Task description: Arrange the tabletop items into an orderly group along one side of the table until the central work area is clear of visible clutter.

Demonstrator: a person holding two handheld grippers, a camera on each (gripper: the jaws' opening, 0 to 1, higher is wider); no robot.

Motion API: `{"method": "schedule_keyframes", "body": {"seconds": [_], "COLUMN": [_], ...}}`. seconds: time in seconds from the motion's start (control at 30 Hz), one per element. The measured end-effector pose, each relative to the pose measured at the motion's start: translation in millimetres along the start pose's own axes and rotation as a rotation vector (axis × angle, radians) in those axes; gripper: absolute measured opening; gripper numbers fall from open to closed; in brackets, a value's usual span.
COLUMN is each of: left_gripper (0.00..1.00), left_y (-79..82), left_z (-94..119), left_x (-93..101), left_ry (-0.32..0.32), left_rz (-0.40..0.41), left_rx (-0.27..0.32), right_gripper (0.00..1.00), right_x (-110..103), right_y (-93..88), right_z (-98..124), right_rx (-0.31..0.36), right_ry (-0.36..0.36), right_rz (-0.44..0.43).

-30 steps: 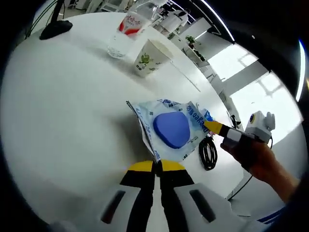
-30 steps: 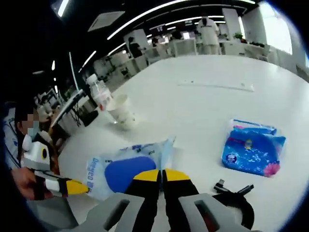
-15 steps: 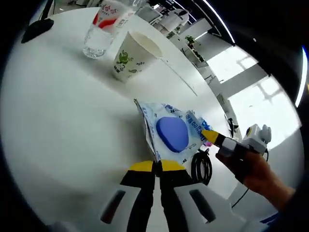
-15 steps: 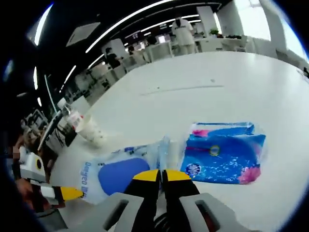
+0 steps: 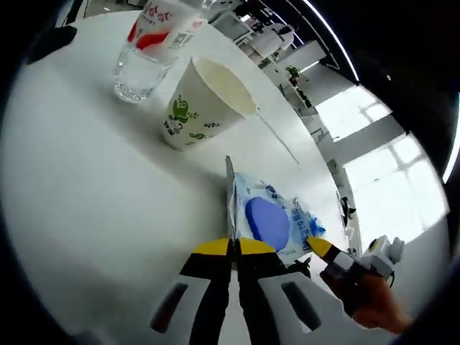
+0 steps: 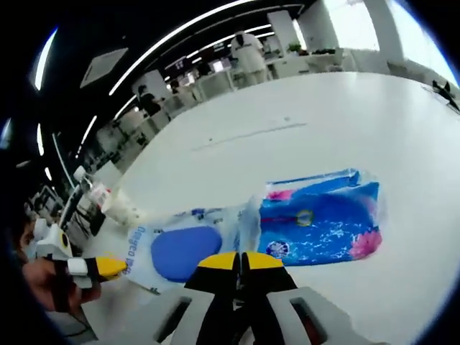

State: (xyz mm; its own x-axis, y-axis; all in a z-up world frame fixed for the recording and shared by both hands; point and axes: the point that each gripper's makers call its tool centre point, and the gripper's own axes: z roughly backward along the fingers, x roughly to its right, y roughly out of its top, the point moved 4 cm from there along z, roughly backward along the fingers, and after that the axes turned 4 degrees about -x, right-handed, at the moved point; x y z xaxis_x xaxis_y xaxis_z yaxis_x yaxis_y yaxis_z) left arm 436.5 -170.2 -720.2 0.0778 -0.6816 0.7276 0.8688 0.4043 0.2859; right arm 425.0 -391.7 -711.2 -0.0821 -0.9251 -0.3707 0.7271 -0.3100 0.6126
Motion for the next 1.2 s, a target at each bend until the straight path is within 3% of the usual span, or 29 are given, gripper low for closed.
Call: {"method": "schedule_keyframes", "body": {"seconds": [0.1,0.27,0.37,0.5,0.77,1.2], "left_gripper": [0.00,0.00,0.00,0.00,0.00,0.01], "left_y": [6.3,18.5,26.0,35.0,42.8,50.1], "left_z": [-6.0,-10.7,-12.1,-15.2,-15.8,-25.6], "left_x": [-0.2,-4.5,-5.7,-11.0,-20.5,-21.7], "left_ry": [-0.003,-0.007,-0.015,-0.065,-0.024,-0.038], "left_rz": [0.010,0.040,0.085,0.208,0.228,0.244], "left_rx": [0.019,0.038,0.068,0.116,0.147,0.164], "right_gripper": [0.00,0.00,0.00,0.00,0.00,0.00], "right_x": [3.6,-0.2,-4.3,-8.2,-12.7,-10.1], "right_y": [-0.9,1.8,2.2,4.0,8.6,17.5], "right_z": [0.9,-0.2,-5.6,-12.2,-22.8,-29.4], "right_rx": [0.007,0.003,-0.006,-0.012,-0.016,0.002], "right_ry": [0.003,0.020,0.029,0.035,0.052,0.047], "right_rz": [-0.027,-0.001,-0.003,0.001,-0.008,-0.040]}}
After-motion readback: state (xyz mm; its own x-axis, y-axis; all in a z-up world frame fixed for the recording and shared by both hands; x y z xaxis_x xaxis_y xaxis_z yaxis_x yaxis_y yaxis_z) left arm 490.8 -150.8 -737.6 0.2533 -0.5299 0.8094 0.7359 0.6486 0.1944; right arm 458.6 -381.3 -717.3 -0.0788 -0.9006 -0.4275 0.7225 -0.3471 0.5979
